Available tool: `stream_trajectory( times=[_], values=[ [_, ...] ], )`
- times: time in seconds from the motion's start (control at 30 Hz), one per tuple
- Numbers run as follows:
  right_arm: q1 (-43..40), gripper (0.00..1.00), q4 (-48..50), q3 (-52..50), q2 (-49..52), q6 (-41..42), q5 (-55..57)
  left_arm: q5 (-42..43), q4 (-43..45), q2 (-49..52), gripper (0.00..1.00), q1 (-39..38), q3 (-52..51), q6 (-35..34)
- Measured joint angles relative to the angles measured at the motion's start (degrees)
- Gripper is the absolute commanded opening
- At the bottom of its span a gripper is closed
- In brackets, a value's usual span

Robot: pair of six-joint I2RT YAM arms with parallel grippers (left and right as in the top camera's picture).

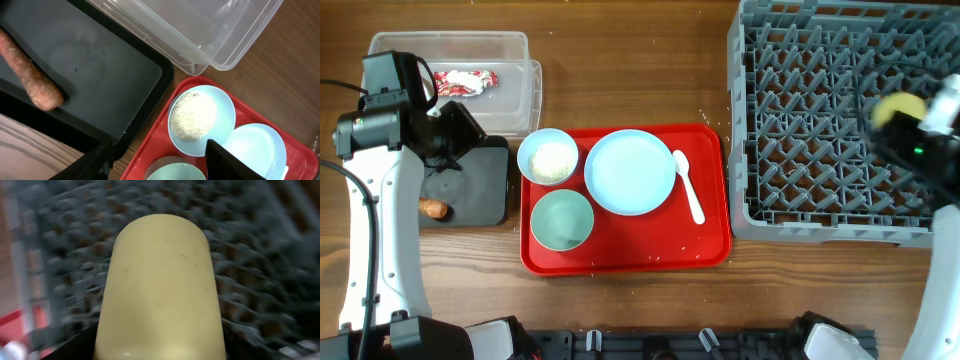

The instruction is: Sort waste into correct bins and load items into the dishwasher rack

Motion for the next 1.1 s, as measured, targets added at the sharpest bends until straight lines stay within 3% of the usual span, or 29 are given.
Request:
stream_trajectory(
  times=[0.13,0.3,0.37,0.4,0.5,0.57,0.9,1.0,1.1],
  values=[
    [-8.90,0.06,-0.11,0.11,6.54,2.29,1.92,-0.26,-0.02,0.00,0.59,0.00,0.00,0.15],
    [-11.93,0.11,-0.37,0.11,14.80,4.00,2.58,-0.39,0.00,0.00,0.59,0.00,0.00,0.15],
    [-11.93,0.24,-0.11,0.11,17.46,4.02,2.56,-0.39,0.00,0.00,0.59,0.00,0.00,0.15],
    [-11.93,0.45,0.15,0.11,18.69,4.02,2.58,-0.39,-0.02,0.00,0.59,0.00,0.00,0.15],
    [-11.93,0.84,0.61,0.11,20.81,4.04,2.56,-0.39,0.00,0.00,0.60,0.00,0.00,0.15],
    [-11.93,0.91,1.46,0.11,21.14,4.46,2.10,-0.39,-0.02,0.00,0.61,0.00,0.00,0.17],
    [-10.88,0.91,2.36,5.05,15.89,3.85,-14.12,-0.39,-0.09,0.00,0.63,0.00,0.00,0.20],
    [-4.44,0.91,2.45,6.25,8.83,1.57,-19.02,-0.37,-0.31,0.00,0.64,0.00,0.00,0.22],
    [9.31,0.90,0.46,7.30,3.82,-1.40,-22.18,-0.39,-0.66,0.00,0.68,0.00,0.00,0.44]
  ],
)
